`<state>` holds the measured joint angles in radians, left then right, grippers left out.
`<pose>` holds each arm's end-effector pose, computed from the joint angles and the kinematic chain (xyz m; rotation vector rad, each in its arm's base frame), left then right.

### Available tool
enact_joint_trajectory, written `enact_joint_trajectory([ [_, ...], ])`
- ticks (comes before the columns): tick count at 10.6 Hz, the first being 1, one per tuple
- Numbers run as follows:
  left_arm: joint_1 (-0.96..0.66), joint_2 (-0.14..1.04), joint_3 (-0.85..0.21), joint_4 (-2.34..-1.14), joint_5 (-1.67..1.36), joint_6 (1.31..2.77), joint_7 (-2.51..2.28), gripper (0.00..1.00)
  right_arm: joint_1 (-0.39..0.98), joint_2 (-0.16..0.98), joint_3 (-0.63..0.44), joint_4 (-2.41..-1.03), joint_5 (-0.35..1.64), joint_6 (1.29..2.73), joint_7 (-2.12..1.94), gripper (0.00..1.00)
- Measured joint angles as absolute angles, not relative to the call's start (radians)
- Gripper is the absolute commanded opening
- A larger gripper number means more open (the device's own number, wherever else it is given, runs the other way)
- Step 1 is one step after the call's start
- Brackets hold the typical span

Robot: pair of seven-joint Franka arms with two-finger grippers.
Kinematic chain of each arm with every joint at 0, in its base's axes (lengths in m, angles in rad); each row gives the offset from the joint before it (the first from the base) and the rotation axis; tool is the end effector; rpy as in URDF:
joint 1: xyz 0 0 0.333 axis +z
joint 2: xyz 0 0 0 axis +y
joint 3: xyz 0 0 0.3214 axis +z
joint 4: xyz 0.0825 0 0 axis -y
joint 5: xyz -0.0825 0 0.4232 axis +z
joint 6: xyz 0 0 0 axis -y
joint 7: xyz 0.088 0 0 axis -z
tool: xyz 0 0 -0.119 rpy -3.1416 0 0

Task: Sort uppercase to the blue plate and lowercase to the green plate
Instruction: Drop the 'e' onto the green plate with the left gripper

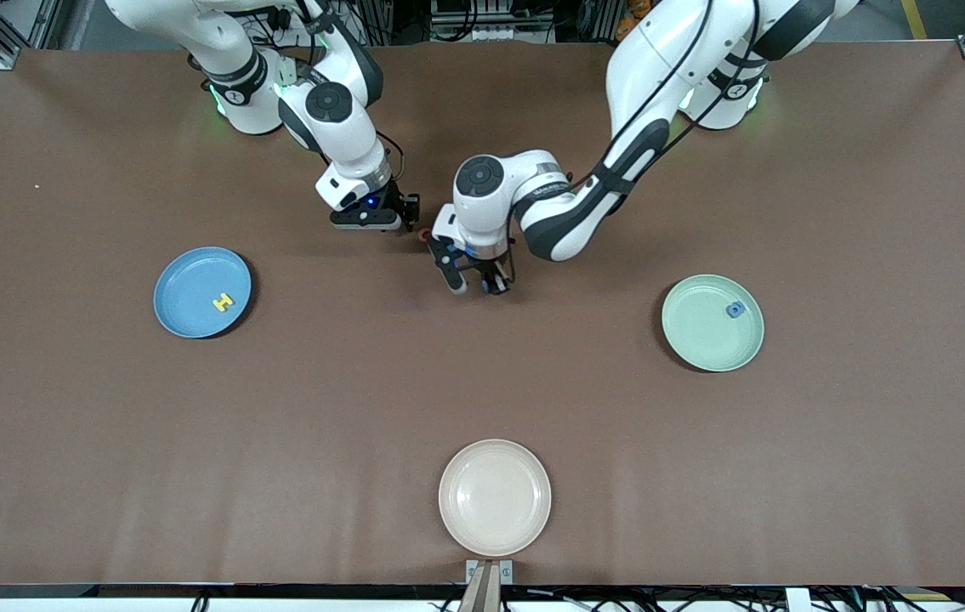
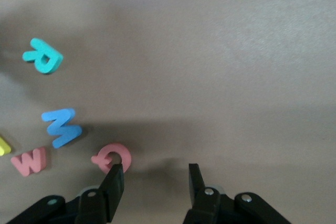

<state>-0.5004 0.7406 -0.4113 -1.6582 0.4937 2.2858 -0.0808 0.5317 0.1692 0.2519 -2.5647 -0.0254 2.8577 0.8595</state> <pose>0.4658 -0.5362 0.1657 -2.6225 1.5583 -0.0296 0.3369 0.3445 0.1756 -3.0214 0.0879 -0.0970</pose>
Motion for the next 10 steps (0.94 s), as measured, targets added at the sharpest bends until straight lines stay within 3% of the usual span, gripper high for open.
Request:
enact_joint_trajectory([
  [5, -0.27, 0.465, -0.403, -1.661, 0.327, 1.862, -0.112, 0.0, 0.538, 0.197, 0.28, -2.563, -0.027, 2.893, 0.913, 0.59],
  [8, -0.073, 0.412, -0.346, -1.77, 0.31, 1.829, -0.118, 0.0, 0.563, 0.238, 0.28, -2.539, -0.03, 2.897, 1.022, 0.58],
  [10, 0.025, 0.421, -0.312, -1.835, 0.269, 1.888, -0.124, 0.0, 0.57, 0.265, 0.28, -2.511, -0.036, 2.898, 1.084, 0.57],
])
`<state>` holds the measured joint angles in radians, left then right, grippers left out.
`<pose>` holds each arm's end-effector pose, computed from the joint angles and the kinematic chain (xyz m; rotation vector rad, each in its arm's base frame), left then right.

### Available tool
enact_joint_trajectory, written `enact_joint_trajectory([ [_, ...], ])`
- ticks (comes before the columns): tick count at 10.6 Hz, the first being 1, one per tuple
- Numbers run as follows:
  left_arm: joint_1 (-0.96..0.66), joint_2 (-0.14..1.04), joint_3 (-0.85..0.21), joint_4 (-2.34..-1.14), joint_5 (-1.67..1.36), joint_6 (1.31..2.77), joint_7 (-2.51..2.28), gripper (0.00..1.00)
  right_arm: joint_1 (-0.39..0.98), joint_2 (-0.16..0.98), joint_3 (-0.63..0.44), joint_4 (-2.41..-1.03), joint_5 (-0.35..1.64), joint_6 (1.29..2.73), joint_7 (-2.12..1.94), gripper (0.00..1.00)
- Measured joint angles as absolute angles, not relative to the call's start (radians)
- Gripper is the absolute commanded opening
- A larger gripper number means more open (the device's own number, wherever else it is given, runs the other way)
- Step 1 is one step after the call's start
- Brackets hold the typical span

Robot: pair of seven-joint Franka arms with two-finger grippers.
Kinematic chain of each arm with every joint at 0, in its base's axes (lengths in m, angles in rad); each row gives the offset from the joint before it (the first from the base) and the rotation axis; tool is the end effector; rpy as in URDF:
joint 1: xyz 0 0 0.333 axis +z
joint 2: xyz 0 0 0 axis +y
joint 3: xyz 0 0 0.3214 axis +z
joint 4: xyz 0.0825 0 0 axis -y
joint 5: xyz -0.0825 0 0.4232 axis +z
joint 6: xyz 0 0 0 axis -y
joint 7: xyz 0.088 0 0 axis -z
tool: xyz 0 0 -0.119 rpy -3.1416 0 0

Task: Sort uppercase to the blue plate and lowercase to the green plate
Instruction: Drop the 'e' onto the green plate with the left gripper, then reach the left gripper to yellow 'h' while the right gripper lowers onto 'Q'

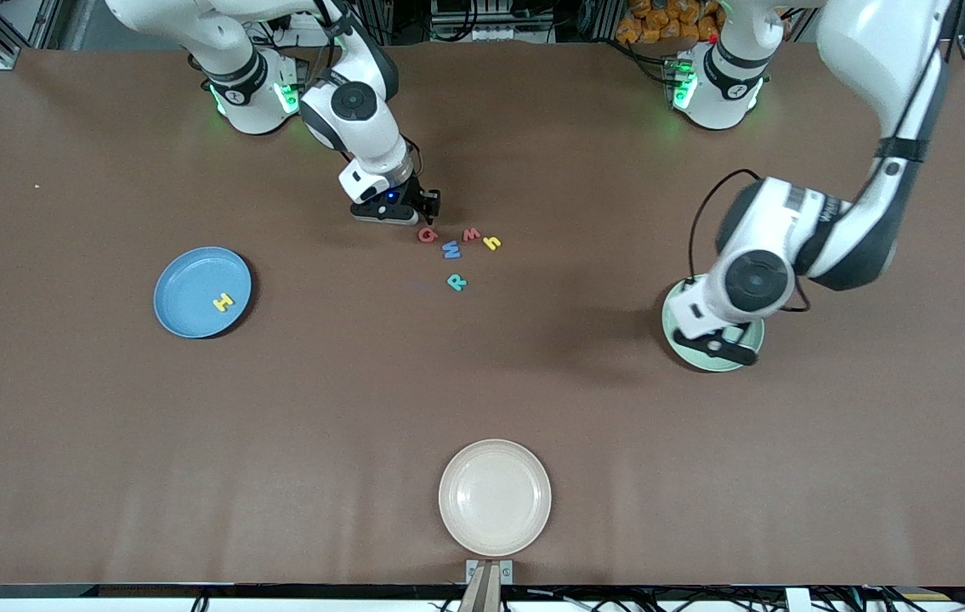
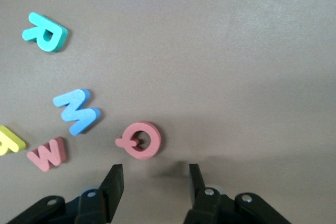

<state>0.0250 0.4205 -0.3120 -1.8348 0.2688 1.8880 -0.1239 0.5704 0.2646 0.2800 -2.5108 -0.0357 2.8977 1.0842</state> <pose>0.6114 -0.1496 0.2579 -2.9001 0.4203 0.4582 0.3194 0.3796 0.1541 -2.9798 0.3197 -0.0388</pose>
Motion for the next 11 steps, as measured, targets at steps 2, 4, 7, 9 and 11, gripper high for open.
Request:
enact_joint_trajectory([
  [2, 0.057, 0.428, -0.268, -1.881, 0.153, 1.966, -0.128, 0.35, 0.571, 0.288, 0.279, -2.481, -0.038, 2.897, 1.131, 0.57],
  [4, 0.051, 0.441, -0.263, -1.896, 0.133, 2.001, -0.156, 1.0, 0.571, 0.315, 0.276, -2.457, -0.039, 2.897, 1.147, 0.57],
  [7, 0.032, 0.439, -0.268, -1.888, 0.128, 2.009, -0.208, 1.0, 0.571, 0.346, 0.266, -2.434, -0.04, 2.897, 1.152, 0.57],
  [9, -0.009, 0.42, -0.284, -1.879, 0.12, 2.009, -0.342, 1.0, 0.572, 0.358, 0.262, -2.427, -0.04, 2.897, 1.153, 0.57],
  [11, -0.07, 0.401, -0.347, -1.879, 0.109, 2.008, -0.555, 1.0, 0.577, 0.374, 0.261, -2.416, -0.041, 2.896, 1.153, 0.57],
])
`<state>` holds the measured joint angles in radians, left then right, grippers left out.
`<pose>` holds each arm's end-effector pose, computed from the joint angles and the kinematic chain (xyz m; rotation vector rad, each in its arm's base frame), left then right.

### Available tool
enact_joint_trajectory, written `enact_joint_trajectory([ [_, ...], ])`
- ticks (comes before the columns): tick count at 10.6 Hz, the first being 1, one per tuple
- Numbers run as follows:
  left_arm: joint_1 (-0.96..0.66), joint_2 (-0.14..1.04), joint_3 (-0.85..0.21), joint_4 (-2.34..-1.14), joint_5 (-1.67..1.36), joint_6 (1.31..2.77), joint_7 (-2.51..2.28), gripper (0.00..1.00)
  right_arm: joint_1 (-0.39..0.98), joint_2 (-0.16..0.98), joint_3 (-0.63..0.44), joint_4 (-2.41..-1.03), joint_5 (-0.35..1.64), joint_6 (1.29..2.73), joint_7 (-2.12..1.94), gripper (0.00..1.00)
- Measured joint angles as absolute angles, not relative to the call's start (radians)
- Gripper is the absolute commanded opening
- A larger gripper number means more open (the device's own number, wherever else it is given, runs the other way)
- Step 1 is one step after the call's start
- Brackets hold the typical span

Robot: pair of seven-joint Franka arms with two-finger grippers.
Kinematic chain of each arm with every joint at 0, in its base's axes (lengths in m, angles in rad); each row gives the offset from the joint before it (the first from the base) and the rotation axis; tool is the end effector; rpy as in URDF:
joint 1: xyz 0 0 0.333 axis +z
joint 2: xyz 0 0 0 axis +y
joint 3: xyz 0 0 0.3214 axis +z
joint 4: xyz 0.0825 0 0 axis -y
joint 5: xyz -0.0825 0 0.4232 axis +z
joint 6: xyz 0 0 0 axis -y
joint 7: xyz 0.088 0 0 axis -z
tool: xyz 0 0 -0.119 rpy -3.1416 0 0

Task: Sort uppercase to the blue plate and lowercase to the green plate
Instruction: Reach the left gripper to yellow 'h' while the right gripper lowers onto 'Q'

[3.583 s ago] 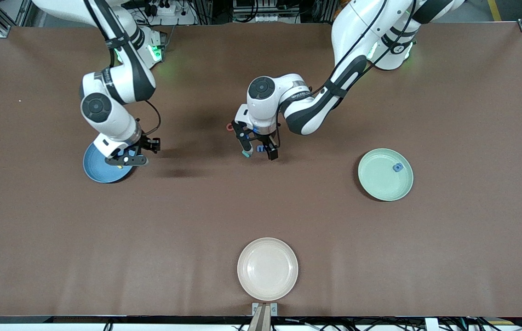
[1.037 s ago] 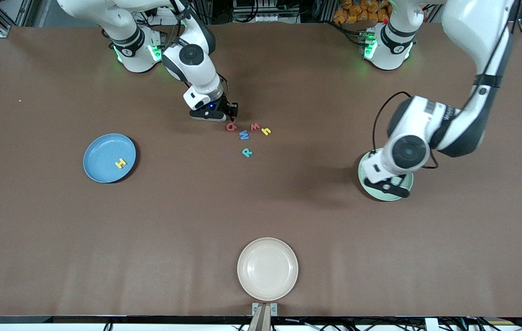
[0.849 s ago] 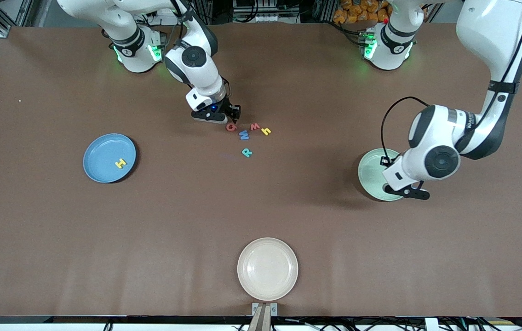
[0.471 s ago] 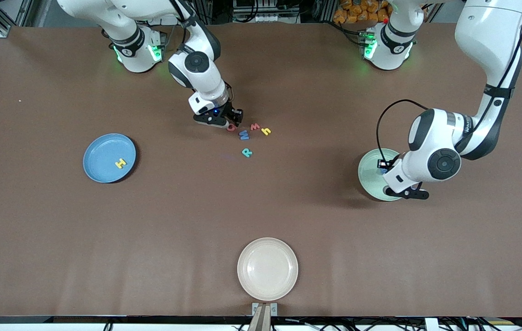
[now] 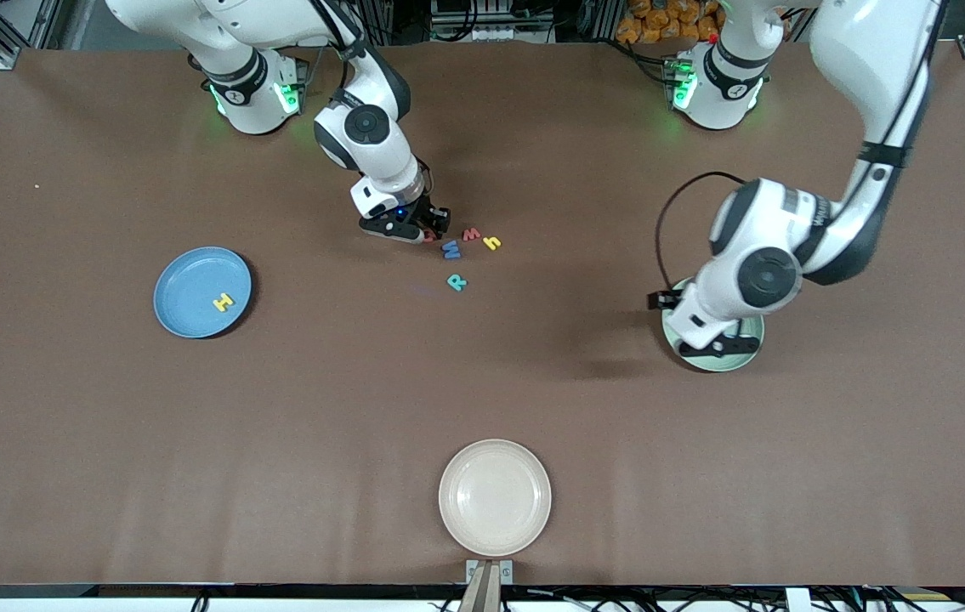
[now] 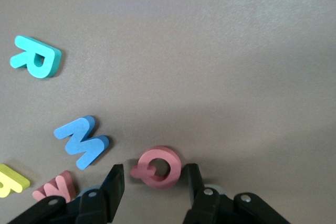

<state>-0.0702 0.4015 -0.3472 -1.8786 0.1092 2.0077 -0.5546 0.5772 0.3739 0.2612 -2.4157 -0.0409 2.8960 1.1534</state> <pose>0.5825 -0.2430 0.2589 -3.0409 -0.1332 0.3628 0.3387 0.3952 0.1314 -2.9631 0.4460 0.0038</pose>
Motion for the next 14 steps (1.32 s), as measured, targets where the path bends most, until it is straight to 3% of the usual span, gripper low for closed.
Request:
enact_joint_trajectory([
  [5, -0.201, 0.405, -0.476, -1.87, 0.028, 2.032, -1.048, 1.0, 0.606, 0.382, 0.239, -2.388, -0.112, 2.847, 1.211, 0.5],
  [7, -0.263, 0.436, -0.488, -1.869, 0.028, 2.082, -1.211, 1.0, 0.607, 0.385, 0.231, -2.361, -0.236, 2.769, 1.291, 0.49],
  [10, -0.342, 0.528, -0.489, -1.869, 0.028, 2.174, -1.382, 1.0, 0.614, 0.424, 0.232, -2.253, -0.593, 2.594, 1.641, 0.46],
  [14, -0.4, 0.614, -0.49, -1.865, 0.028, 2.272, -1.521, 1.0, 0.614, 0.438, 0.227, -2.235, -0.611, 2.587, 1.666, 0.47],
])
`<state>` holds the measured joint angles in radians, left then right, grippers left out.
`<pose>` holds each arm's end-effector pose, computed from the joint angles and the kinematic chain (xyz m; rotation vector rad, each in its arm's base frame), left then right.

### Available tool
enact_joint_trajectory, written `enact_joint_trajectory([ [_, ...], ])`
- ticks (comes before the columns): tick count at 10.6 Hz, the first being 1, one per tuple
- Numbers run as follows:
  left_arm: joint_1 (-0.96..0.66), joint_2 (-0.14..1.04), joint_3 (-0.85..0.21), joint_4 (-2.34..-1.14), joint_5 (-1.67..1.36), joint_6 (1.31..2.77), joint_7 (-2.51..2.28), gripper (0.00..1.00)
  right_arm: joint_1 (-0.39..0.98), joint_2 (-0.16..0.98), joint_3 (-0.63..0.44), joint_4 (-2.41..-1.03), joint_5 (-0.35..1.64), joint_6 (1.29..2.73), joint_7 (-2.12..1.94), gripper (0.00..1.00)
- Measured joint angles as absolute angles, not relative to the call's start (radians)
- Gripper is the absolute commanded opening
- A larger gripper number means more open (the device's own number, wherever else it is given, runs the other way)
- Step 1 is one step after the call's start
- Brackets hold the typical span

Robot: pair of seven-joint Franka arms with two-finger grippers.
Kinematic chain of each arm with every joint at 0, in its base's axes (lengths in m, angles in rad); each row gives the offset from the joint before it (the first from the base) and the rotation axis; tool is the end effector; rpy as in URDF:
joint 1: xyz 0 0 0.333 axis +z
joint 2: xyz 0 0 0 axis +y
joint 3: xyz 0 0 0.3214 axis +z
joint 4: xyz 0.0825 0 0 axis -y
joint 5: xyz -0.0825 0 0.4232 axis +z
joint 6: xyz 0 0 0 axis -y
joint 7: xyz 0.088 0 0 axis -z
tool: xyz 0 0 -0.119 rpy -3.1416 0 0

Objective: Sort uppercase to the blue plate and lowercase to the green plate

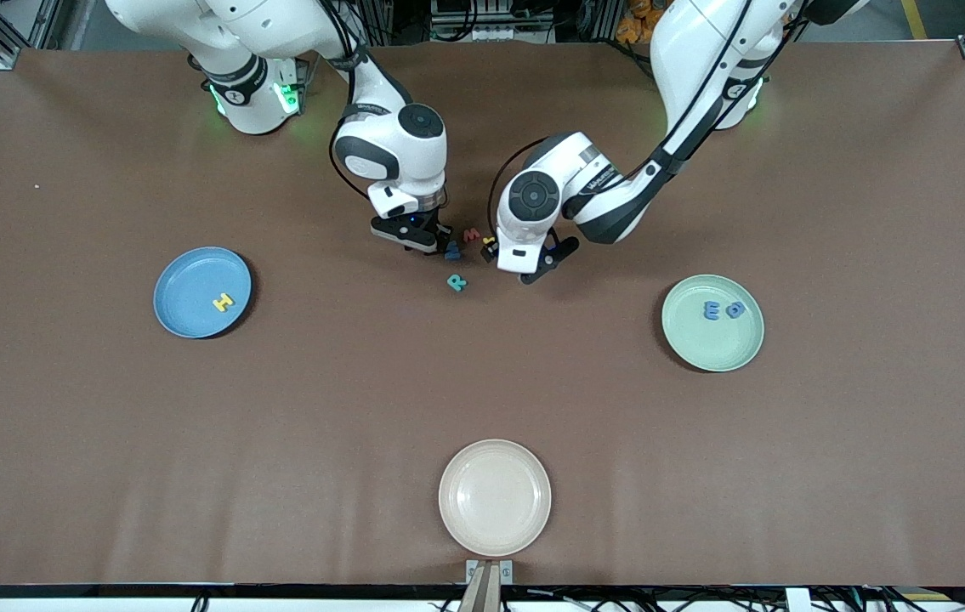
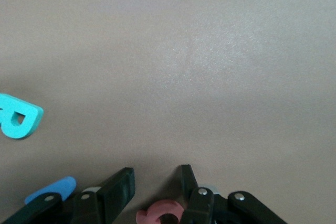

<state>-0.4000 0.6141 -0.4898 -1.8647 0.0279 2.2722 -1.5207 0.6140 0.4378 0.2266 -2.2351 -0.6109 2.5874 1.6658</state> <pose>0.4162 -0.5017 0.1739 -2.9047 -1.0106 0.4503 0.3581 0.4227 0.1288 2.9820 -0.4671 0.2726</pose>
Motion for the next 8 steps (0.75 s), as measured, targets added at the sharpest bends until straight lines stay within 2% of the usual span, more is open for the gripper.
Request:
enact_joint_trajectory([
  [8, -0.434, 0.663, -0.49, -1.862, 0.028, 2.374, -1.571, 1.0, 0.597, 0.423, 0.237, -2.255, -0.62, 2.642, 1.596, 0.47],
])
